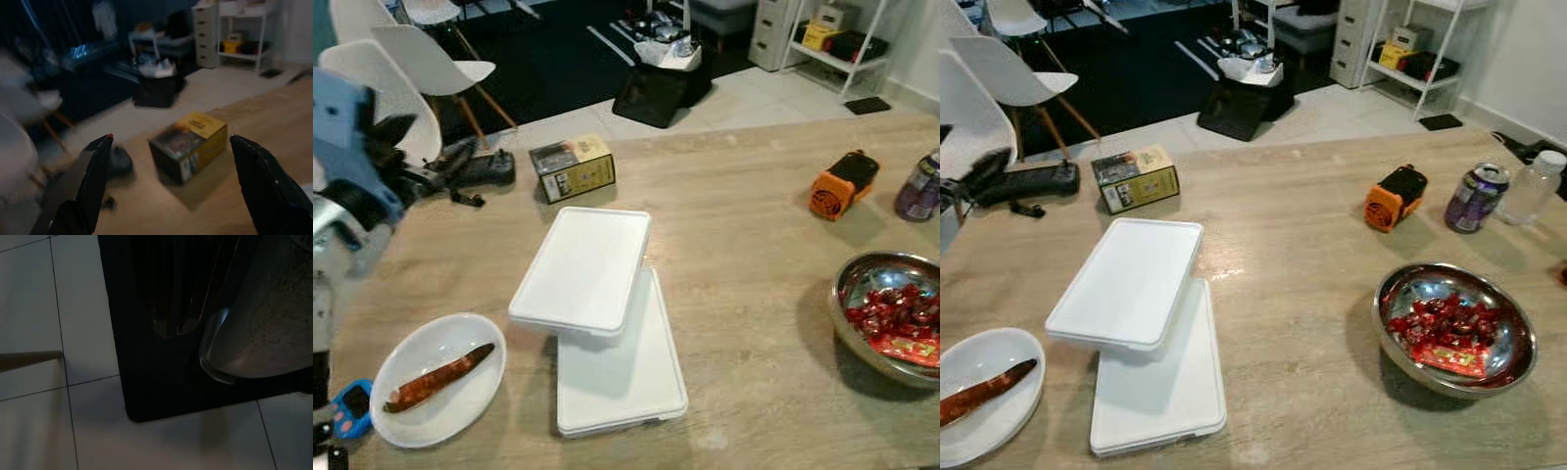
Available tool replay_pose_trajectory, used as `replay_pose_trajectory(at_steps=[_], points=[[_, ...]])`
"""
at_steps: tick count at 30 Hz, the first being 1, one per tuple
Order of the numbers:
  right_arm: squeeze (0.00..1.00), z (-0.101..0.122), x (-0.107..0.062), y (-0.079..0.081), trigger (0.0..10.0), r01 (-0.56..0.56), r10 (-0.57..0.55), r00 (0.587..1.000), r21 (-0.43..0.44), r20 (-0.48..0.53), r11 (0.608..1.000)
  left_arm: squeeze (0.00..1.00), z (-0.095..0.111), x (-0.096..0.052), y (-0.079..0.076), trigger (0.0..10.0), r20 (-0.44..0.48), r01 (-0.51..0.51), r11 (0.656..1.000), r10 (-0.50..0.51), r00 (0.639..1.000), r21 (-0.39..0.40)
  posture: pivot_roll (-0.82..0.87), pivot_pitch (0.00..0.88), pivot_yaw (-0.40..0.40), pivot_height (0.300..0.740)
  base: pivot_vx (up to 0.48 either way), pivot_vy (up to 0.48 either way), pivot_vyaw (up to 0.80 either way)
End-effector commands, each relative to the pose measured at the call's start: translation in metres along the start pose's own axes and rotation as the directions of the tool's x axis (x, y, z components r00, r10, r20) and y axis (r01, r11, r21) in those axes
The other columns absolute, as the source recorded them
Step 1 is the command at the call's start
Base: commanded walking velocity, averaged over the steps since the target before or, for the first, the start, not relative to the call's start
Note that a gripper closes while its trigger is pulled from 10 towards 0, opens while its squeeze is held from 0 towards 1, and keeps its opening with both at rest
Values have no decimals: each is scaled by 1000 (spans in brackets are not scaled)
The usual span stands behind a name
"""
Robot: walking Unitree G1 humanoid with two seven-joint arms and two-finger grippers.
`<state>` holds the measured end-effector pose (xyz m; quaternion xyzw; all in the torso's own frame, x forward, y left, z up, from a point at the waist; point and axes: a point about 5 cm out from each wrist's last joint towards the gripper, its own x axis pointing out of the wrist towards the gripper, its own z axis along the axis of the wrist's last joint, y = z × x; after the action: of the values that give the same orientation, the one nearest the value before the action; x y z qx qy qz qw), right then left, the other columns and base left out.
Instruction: Restocking fridge
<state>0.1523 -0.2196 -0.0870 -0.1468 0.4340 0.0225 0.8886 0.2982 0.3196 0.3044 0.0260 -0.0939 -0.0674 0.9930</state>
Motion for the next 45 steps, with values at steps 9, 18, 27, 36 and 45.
replay_pose_trajectory(at_steps=[9,18,27,36,45], points=[[0,-4,-1,-3,10000,1,-1,1000,-9,-13,1000,0,-41,0,18,10000,-160,-88,809,-7,987,-581,70,111,41,740,0,0,0],[0,-5,-2,-3,10000,-4,3,1000,-13,-14,1000,0,-75,-23,-22,10000,-206,84,723,-304,930,-686,68,121,37,740,0,0,0],[0,-2,-1,-2,10000,-8,8,1000,-15,-5,1000,0,-96,-31,-39,10000,-254,98,665,-412,875,-740,57,125,33,740,0,0,0],[0,-1,-1,-4,10000,-7,7,1000,-22,-2,1000,0,-114,-31,-50,10000,-248,71,617,-416,875,-784,43,128,28,740,0,0,0],[0,2,0,-8,10000,-6,7,1000,-26,15,1000,0,-129,-21,-73,10000,-214,88,547,-464,859,-832,14,143,16,740,0,0,0]])
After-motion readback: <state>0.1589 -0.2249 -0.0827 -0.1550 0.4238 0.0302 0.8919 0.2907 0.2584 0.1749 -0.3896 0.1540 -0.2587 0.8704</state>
